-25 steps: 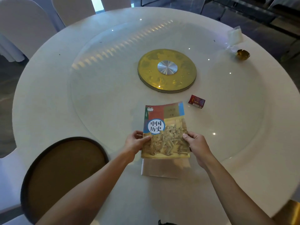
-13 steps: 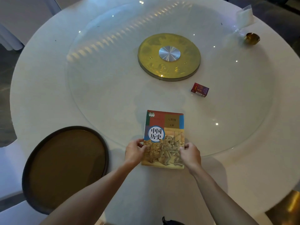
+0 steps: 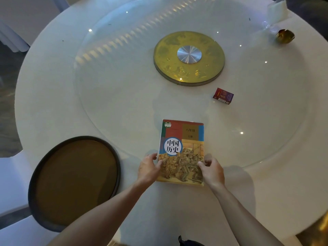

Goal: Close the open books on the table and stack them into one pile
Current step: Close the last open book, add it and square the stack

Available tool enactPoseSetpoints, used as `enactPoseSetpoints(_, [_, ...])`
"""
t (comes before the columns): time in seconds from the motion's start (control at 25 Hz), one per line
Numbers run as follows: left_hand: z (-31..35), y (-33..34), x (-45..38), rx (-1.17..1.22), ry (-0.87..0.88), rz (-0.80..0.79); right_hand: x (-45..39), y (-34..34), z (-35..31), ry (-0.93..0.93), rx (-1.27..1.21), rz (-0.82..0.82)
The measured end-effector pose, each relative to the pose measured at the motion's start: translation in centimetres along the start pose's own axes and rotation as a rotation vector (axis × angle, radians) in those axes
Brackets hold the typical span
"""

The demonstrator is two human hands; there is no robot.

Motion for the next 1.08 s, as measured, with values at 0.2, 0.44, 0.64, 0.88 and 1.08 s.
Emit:
enactPoseSetpoints(0.2, [-1.2,0.7,0.2,0.193,-0.101,-0.054,1.1,0.1,3.1,0.055,-0.077,-0.028])
enactPoseSetpoints(0.44, [-1.4,0.8,-0.7,0.187,-0.140,-0.101,-0.6,0.2,1.4,0.076,-0.217,-0.007])
enactPoseSetpoints(0.64, [-0.4,0.3,-1.7,0.145,-0.135,-0.089,-2.6,0.0,0.9,0.100,-0.190,0.000])
enactPoseSetpoints(0.88, [3.1,-1.1,-6.4,0.142,-0.099,-0.117,-6.9,-0.5,-3.1,0.070,-0.161,0.015])
enactPoseSetpoints(1.08, [5.2,-1.9,-10.3,0.152,-0.093,-0.112,-10.6,-0.4,-7.4,-0.020,-0.099,0.033])
Point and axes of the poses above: each hand's wrist, its own x-axis away from the middle knuckle, its own y-axis out of the palm, z = x × y, the point moved 8 cm from there along -x, towards the middle knuckle, and after that the axes turned 12 degrees about -x, right-handed, at the moved point
